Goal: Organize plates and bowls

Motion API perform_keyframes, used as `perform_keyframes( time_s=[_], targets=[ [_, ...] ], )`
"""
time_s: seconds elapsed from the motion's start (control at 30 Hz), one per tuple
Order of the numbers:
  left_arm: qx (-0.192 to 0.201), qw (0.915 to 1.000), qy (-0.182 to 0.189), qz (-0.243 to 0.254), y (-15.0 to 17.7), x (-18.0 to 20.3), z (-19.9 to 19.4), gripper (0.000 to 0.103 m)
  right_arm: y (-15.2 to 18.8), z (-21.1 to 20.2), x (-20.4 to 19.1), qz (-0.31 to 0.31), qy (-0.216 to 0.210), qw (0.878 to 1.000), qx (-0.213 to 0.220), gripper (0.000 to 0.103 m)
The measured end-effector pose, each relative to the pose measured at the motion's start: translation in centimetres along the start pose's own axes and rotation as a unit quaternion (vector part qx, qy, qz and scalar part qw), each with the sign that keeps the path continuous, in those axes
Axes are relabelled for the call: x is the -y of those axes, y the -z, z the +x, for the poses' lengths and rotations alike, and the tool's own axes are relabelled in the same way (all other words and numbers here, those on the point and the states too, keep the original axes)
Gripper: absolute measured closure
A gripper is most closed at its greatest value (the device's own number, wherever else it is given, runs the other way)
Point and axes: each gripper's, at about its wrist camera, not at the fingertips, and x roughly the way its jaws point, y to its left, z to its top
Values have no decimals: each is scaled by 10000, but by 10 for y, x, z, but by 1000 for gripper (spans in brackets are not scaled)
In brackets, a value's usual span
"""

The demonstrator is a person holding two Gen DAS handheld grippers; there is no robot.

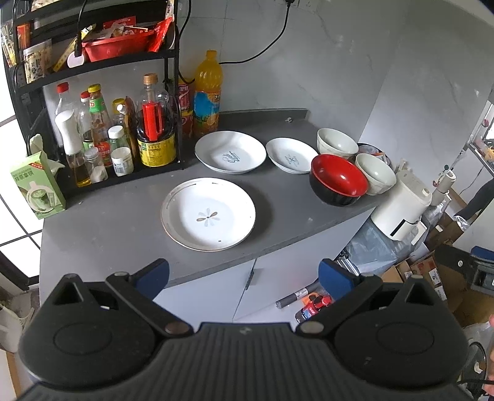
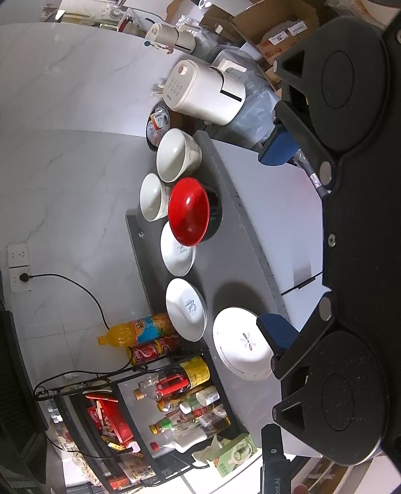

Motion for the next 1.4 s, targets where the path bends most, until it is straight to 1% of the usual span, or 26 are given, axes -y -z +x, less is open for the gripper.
perform_keyframes(
  time_s=[0.17, 0.43, 0.57, 0.7, 0.83, 0.93, 1.07, 1.17, 1.33, 1.4],
  targets=[
    [19, 10000, 14, -19, -1, -1, -3, 1, -4, 2, -7, 26, -91, 10000, 1, 0],
    [65, 9999, -79, -14, -4, -3, -6, 1, -5, 7, -13, -95, -117, 9999, -60, 0],
    [66, 9999, -84, -2, -6, -3, -5, 1, -6, 10, -10, -46, -107, 9999, -82, 0],
    [29, 10000, -87, -4, -10, -2, 0, 1, -11, 14, -3, 180, -167, 9996, -118, 0],
    [-12, 10000, -60, 77, -20, 5, 10, 1, -15, 19, 5, 248, -80, 9996, -59, 0],
    [-76, 9999, 2, 114, -29, 11, 20, 1, -20, 27, 14, 359, 3, 9993, -104, 0],
    [-96, 9999, 52, 19, -42, 15, 37, 1, -26, 37, 25, 434, 56, 9990, 20, 0],
    [-127, 9998, 160, 18, -50, 20, 54, 1, -31, 47, 33, 442, 228, 9987, 118, 0],
    [-193, 9989, 341, 259, -71, 31, 82, 1, -39, 67, 49, 647, 382, 9969, 246, 0],
    [-203, 9985, 430, 282, -82, 34, 95, 1, -42, 76, 54, 692, 539, 9958, 276, 0]
  ],
)
